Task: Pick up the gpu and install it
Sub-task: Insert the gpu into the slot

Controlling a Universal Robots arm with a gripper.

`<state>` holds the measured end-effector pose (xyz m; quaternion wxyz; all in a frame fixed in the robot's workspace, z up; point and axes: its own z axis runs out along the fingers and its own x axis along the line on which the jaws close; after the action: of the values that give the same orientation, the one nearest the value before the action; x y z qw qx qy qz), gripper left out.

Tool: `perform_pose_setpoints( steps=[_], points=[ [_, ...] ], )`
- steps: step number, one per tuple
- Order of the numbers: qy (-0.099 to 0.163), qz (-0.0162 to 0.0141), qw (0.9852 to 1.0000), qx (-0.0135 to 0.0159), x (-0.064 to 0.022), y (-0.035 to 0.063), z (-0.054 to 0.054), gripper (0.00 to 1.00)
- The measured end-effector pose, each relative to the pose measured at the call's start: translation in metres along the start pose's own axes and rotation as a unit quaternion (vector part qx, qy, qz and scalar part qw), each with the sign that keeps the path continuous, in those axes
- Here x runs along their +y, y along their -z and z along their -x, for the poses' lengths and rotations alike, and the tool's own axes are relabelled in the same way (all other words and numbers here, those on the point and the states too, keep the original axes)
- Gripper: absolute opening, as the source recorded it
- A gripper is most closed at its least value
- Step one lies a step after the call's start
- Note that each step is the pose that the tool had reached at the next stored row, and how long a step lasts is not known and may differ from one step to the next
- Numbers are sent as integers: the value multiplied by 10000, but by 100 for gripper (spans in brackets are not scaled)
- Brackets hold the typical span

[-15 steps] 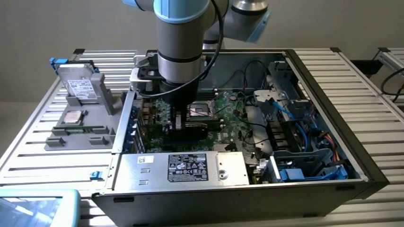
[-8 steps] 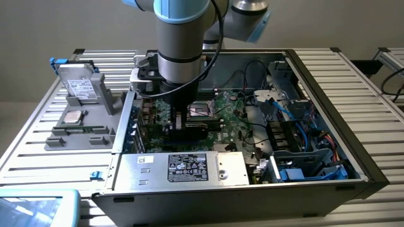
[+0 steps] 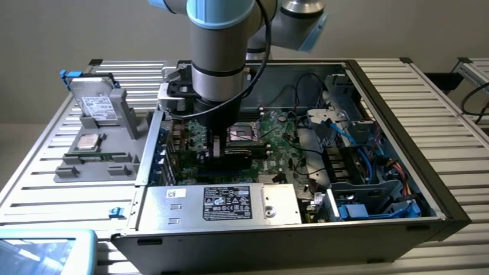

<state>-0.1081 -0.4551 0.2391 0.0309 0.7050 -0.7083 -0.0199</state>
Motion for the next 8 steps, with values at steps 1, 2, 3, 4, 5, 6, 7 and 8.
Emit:
perform_pose_setpoints(
  steps=[1, 2, 3, 4, 5, 6, 7, 8],
  points=[
    [0, 0, 10000, 1, 0, 0, -1, 28],
    [0, 0, 10000, 0, 0, 0, -1, 28],
    [-2, 0, 10000, 1, -1, 0, -1, 28],
    [-2, 1, 10000, 1, -2, 0, -2, 28],
    [-3, 2, 10000, -1, -4, 0, -2, 28],
    [-3, 2, 10000, -1, -4, 0, -4, 28],
    [-4, -5, 10000, -2, -19, 1, -4, 28],
    [-3, -6, 10000, -2, -18, 1, -4, 28]
  ],
)
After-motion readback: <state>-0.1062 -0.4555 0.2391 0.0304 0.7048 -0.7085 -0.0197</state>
